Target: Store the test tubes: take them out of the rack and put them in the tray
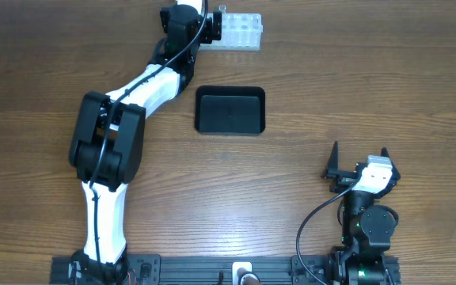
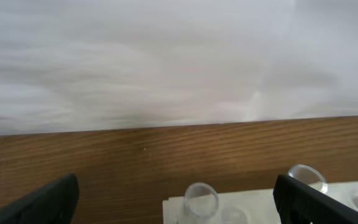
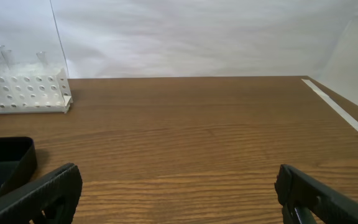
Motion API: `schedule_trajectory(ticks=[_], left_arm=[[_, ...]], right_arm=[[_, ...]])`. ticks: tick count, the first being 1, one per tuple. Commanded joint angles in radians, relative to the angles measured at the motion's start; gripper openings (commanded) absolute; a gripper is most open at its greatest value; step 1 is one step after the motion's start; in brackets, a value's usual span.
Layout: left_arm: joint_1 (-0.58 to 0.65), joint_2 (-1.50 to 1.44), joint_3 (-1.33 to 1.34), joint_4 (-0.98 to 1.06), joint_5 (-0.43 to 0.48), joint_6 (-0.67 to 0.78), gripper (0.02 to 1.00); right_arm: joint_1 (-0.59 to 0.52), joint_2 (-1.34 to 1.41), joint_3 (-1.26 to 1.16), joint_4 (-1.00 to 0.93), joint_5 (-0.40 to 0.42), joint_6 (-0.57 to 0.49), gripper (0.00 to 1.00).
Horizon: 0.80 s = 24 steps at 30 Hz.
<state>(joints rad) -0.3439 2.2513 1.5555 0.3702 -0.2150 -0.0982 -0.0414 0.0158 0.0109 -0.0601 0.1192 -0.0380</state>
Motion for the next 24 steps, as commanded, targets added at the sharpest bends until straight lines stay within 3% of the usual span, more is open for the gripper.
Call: schedule_trajectory(ticks=[1,4,11,24], left_arm=[[0.002,0.039,0.035,0.003,-0.026,-0.011,0.998],[0.002,0.039,0.035,0.003,-0.035,-0.011,0.978],[-0.001,0.039,0.035,0.003,-0.042,-0.011,0.774],[-0.013,0.04,0.035,0.003,-0.048,-0.011,0.663]], right_arm=[[0.006,-0.01,-0.006,-0.003,0.002,-0.004,0.991],[0.006,-0.01,-0.006,-0.003,0.002,-0.004,0.993],[0.005,-0.01,-0.006,-0.003,0.002,-0.004,0.993],[0.005,-0.01,-0.006,-0.003,0.002,-0.004,0.991]])
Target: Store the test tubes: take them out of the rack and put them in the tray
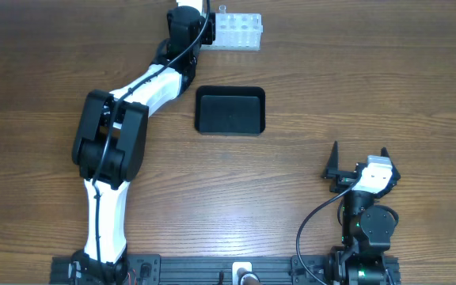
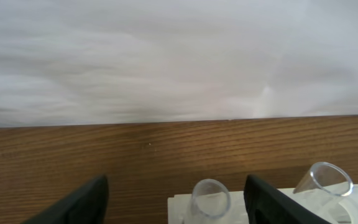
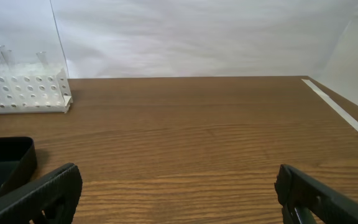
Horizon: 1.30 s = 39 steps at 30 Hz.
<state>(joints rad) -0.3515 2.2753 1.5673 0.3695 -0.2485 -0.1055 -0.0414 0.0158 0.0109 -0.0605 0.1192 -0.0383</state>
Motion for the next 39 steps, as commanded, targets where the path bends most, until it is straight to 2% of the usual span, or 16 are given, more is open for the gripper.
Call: schedule_trajectory(ticks=[1,24,32,39], left_arm=[[-0.005,0.016,0.024,0.004,-0.015,-0.003,0.652],[-0.017,0.037,0.024,0.023,-0.014,-0.005,0.389],[-0.017,0.045,0.024,0.034,-0.01,-0.007,0.347],[-0.017,0.045,0.024,0.044,-0.01,-0.007,0.264]], right_arm=[[0.005,-0.01,-0.006,-0.003,0.002,-0.004,0.991],[0.005,-0.01,-0.006,-0.003,0.002,-0.004,0.993],[0.006,-0.01,-0.006,-0.003,0.002,-0.004,0.991],[0.005,-0.01,-0.006,-0.003,0.002,-0.004,0.991]])
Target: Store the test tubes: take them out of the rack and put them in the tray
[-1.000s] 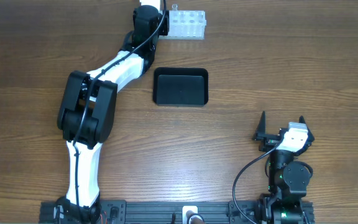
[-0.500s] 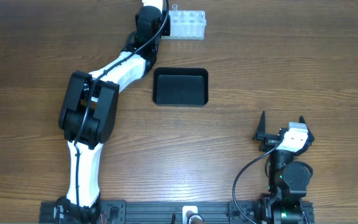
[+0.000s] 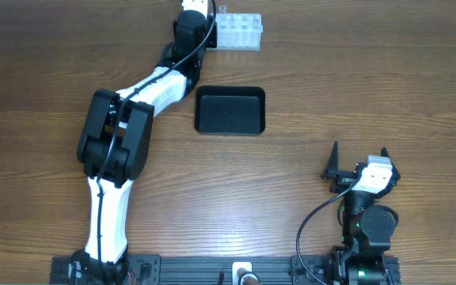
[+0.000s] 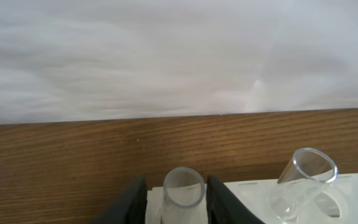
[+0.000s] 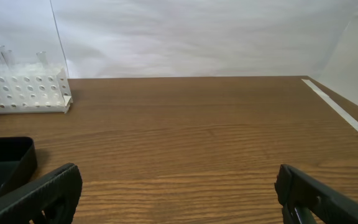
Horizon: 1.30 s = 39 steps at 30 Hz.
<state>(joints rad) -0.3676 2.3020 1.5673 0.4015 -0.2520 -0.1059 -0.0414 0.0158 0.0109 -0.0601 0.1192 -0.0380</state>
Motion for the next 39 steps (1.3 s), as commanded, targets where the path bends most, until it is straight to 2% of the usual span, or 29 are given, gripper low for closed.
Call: schedule_trajectory(ticks=[1,14,30,39], left_arm=[[-0.001,0.018,0.024,0.013,-0.007,-0.006,0.255],[-0.001,0.018,0.024,0.025,-0.007,-0.006,0.18],[-0.001,-0.038,0.024,0.031,-0.007,-0.006,0.156],[-0.001,-0.204,0.024,-0.085,-0.011,-0.002,0.134]], right_arm=[[0.005,-0.01,-0.006,-0.003,0.002,-0.004,0.993],[0.005,-0.01,-0.006,-0.003,0.002,-0.004,0.993],[0.006,-0.01,-0.006,-0.003,0.002,-0.004,0.993],[0.005,-0.01,-0.006,-0.003,0.002,-0.004,0.991]])
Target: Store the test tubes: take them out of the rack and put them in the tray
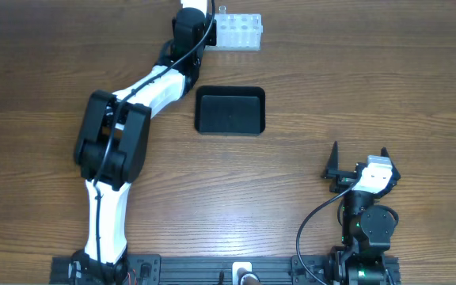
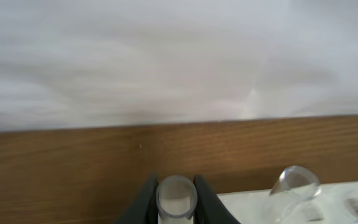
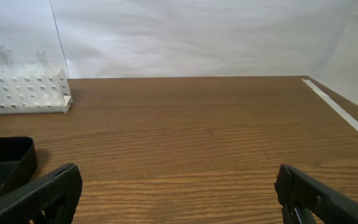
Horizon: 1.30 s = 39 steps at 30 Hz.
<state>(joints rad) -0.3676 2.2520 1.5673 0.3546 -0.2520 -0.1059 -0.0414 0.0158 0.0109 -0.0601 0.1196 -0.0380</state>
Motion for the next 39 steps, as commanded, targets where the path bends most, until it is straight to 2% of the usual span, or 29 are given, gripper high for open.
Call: schedule_trajectory(ticks=[1,7,13,25,31,39], left_arm=[[-0.001,-0.18,0.024,-0.058,-0.011,-0.002,0.132],[-0.002,-0.326,0.024,-0.156,-0.01,-0.003,0.139],[-0.024,-0.439,0.024,-0.374,-0.007,-0.042,0.137],[-0.117,-0.471,0.0,-0.937,-0.004,-0.413,0.077],[-0.192,-0.469,-0.046,-0.965,-0.039,-0.434,0.099],[-0.201,-0.407,-0.064,-1.014,-0.061,-0.434,0.117]], right_arm=[[0.006,-0.01,-0.006,-0.003,0.002,-0.004,0.991],[0.005,-0.01,-0.006,-0.003,0.002,-0.004,0.993],[0.005,-0.01,-0.006,-0.003,0.002,-0.004,0.993],[0.005,-0.01,-0.006,-0.003,0.002,-0.004,0.991],[0.005,-0.01,-0.006,-0.003,0.002,-0.004,0.991],[0.005,-0.01,-0.006,-0.003,0.002,-0.004,0.993]])
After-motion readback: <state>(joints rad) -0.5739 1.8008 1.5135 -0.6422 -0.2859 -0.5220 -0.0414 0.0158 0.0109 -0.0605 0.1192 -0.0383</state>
